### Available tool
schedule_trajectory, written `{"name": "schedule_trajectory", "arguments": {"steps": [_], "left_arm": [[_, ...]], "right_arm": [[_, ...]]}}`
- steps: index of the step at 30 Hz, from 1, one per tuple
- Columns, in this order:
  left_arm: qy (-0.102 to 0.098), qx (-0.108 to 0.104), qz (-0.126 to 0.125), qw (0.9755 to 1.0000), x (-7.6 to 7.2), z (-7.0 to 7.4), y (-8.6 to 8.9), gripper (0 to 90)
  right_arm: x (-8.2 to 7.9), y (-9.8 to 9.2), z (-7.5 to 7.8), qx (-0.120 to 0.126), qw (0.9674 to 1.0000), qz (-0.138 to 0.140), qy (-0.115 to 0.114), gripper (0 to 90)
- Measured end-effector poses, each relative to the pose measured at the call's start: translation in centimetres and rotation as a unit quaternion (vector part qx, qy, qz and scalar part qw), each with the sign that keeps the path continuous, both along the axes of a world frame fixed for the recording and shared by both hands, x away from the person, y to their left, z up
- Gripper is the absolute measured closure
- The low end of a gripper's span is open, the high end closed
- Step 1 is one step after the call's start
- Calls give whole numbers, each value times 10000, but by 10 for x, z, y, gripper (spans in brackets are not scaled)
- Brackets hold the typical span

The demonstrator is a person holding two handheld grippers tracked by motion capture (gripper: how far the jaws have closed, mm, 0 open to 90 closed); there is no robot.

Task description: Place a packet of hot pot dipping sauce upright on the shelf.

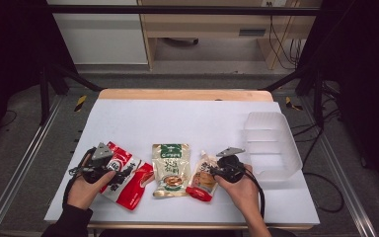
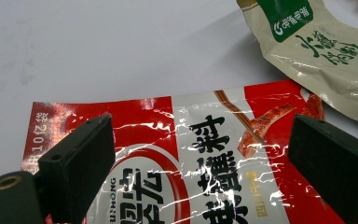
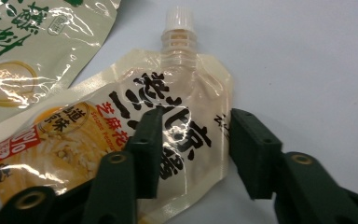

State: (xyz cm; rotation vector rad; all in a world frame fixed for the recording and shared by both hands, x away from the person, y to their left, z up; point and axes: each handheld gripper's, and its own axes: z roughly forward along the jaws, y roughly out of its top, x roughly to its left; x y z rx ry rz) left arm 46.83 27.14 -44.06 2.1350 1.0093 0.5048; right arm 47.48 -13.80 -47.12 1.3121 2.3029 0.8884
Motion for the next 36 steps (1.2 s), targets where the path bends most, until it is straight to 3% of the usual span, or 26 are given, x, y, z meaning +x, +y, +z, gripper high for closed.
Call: {"name": "schedule_trajectory", "arguments": {"steps": [5,12,15,19,24,25,28,32,36], "left_arm": [[-7,3,-2,10000,0,0,0,78],[-1,51,-26,10000,-1,1,-3,80],[14,41,-44,10000,-1,1,-4,83],[8,91,-138,9999,-2,3,-7,88],[32,175,-426,9989,-9,10,-12,94],[32,175,-426,9989,-9,10,-12,94],[-6,227,-622,9978,-12,19,-19,103],[-23,180,-762,9969,-14,27,-26,108],[-23,181,-895,9958,-13,33,-33,118]], "right_arm": [[-4,1,1,-208,9997,98,-103,702],[-5,-1,2,-205,9994,222,-192,867],[-6,1,5,-207,9990,286,-273,889],[-11,-1,20,10,9978,396,-537,898],[-18,-2,52,105,9929,657,-984,900],[-18,-2,52,105,9929,657,-984,900],[-22,-2,77,361,9879,917,-1197,900],[-28,6,101,363,9807,1320,-1397,900],[-26,16,113,265,9747,1620,-1518,900]]}}
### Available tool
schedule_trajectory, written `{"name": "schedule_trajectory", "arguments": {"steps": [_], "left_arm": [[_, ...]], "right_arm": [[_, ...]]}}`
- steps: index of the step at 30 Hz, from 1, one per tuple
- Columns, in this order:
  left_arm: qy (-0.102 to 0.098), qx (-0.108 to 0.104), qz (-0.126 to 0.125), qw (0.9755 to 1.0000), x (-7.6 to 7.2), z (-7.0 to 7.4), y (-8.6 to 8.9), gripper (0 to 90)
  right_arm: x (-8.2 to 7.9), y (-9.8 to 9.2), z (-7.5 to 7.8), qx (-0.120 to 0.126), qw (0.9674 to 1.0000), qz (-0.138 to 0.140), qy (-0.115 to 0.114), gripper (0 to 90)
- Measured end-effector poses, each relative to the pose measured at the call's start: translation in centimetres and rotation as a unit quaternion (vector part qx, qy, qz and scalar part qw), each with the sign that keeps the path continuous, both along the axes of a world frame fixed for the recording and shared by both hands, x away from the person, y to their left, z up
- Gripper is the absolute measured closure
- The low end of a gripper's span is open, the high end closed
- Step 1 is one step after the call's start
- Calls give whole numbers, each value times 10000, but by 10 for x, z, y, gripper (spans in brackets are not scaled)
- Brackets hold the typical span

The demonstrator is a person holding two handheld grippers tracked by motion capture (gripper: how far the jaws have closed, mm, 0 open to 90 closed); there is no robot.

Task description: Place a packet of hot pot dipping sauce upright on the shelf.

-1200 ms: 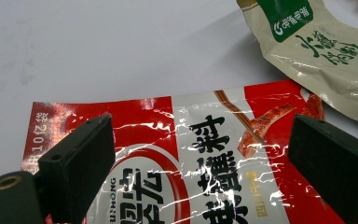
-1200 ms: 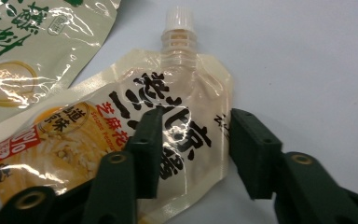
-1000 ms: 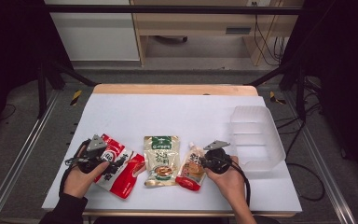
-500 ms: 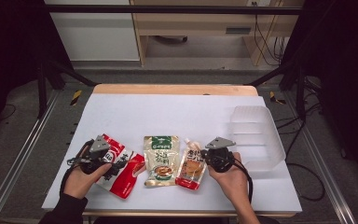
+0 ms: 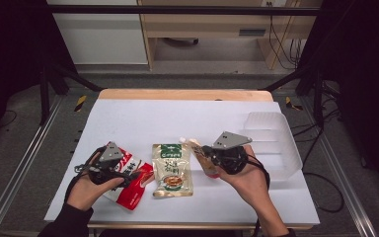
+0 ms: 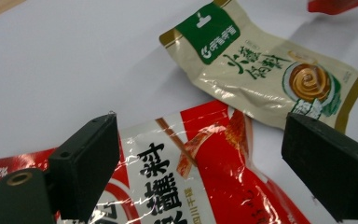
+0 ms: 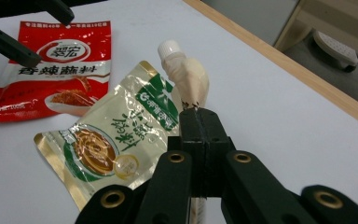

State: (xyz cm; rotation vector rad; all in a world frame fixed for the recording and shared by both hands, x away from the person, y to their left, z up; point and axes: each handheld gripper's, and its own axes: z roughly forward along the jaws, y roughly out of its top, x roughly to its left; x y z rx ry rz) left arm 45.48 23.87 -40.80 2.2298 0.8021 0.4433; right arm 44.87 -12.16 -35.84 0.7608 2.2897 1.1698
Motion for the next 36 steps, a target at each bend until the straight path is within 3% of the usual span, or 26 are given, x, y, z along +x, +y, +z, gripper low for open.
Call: {"name": "schedule_trajectory", "arguments": {"steps": [6,12,23,29,36], "left_arm": [[-87,43,-205,9997,4,14,-13,135],[-158,139,-386,9990,11,26,-24,142],[-185,288,-432,9985,28,34,-34,153],[-217,403,-437,9980,34,36,-34,139],[-269,329,-575,9974,36,47,-36,171]], "right_arm": [[16,6,5,206,9997,127,39,900],[21,16,10,298,9993,239,51,900],[30,28,16,498,9978,419,82,900],[33,37,17,477,9971,580,108,900],[34,48,17,476,9963,705,98,900]]}}
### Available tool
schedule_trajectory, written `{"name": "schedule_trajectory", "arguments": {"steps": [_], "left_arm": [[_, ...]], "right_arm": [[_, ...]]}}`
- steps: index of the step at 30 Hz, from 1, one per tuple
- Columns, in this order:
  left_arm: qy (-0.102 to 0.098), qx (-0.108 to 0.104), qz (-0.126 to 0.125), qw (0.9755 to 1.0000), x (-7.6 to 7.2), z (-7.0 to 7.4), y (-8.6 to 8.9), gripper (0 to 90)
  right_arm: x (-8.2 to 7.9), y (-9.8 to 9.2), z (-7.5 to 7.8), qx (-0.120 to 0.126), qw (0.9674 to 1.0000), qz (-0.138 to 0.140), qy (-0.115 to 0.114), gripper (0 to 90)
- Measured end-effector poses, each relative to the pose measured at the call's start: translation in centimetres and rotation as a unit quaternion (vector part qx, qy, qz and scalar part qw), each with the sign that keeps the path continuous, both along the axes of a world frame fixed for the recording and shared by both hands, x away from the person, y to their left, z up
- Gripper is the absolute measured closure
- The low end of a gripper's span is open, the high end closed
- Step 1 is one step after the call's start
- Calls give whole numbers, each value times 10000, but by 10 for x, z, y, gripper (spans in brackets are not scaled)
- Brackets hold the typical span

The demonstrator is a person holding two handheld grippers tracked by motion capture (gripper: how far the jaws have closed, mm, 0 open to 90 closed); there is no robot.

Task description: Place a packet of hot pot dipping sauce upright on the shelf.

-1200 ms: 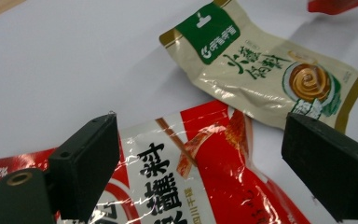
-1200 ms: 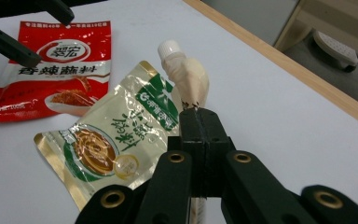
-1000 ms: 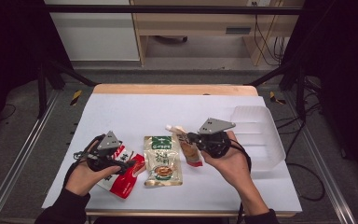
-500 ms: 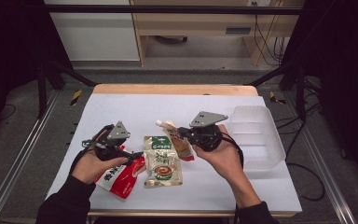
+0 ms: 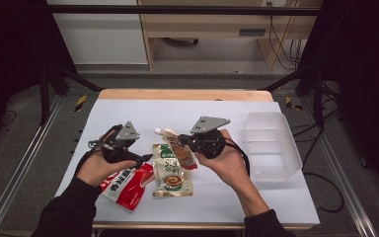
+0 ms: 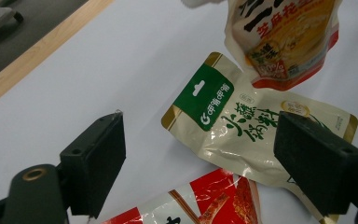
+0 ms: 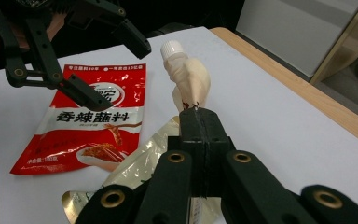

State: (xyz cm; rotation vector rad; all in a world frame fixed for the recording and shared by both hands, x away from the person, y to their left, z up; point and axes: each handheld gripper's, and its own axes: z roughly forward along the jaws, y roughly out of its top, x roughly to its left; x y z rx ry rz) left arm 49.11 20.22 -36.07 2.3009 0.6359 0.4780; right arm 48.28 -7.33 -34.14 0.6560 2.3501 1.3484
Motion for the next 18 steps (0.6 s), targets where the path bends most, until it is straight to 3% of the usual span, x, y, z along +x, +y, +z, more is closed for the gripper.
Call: {"name": "schedule_trajectory", "arguments": {"steps": [4,9,11,18], "left_arm": [[-17,-126,7,9999,0,5,2,209],[-87,-126,-43,9999,-1,8,3,265],[-119,-25,-161,9998,-2,10,1,273],[-94,-50,-285,9995,2,10,-3,308]], "right_arm": [[-3,6,1,-24,10000,92,-21,900],[-6,10,2,-12,9998,175,-11,900],[-6,13,2,-11,9998,215,-14,900],[-9,22,1,-19,9994,337,15,900]]}}
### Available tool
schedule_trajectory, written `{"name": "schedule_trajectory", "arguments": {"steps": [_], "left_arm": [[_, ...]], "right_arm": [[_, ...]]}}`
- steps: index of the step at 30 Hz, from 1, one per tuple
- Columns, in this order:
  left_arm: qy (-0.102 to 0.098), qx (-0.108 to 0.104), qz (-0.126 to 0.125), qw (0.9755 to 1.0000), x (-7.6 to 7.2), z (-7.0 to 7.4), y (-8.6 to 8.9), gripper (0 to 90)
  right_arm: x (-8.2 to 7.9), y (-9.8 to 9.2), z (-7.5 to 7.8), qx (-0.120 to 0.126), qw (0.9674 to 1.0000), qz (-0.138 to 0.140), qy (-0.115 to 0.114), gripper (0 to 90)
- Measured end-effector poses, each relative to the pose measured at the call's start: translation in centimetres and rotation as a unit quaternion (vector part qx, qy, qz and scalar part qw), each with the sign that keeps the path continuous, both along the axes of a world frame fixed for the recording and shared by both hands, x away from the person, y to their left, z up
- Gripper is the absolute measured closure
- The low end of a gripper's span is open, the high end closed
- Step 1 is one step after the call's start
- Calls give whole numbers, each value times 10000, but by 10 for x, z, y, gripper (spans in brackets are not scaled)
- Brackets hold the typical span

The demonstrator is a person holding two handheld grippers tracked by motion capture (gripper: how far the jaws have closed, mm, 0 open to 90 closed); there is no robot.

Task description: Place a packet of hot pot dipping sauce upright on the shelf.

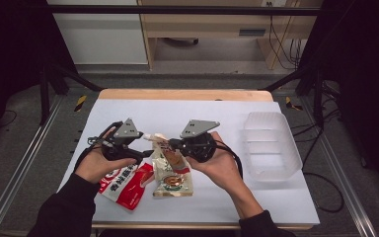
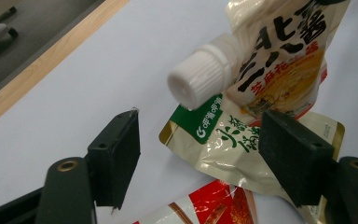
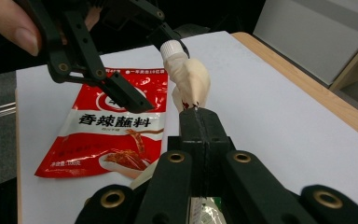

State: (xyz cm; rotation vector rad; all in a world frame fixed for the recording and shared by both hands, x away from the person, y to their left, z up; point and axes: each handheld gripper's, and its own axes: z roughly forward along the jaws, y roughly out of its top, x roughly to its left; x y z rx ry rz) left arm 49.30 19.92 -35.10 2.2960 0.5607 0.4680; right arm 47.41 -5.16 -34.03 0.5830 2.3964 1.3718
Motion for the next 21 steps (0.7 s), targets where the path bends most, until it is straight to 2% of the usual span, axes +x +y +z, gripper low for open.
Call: {"name": "schedule_trajectory", "arguments": {"steps": [3,9,13,14,21], "left_arm": [[-25,8,-50,10000,0,1,-2,334],[-20,-159,-170,9997,0,7,-2,405],[-42,-63,-234,9997,-1,9,-2,454],[20,-26,-306,9995,-1,9,-2,491],[136,29,-341,9993,0,9,-4,601]], "right_arm": [[-1,3,0,-4,10000,60,-3,900],[-4,8,-1,-6,9998,187,22,900],[-4,9,-2,-20,9998,217,24,900],[-4,9,-2,-11,9997,221,41,900],[-3,8,-5,-28,9998,200,68,900]]}}
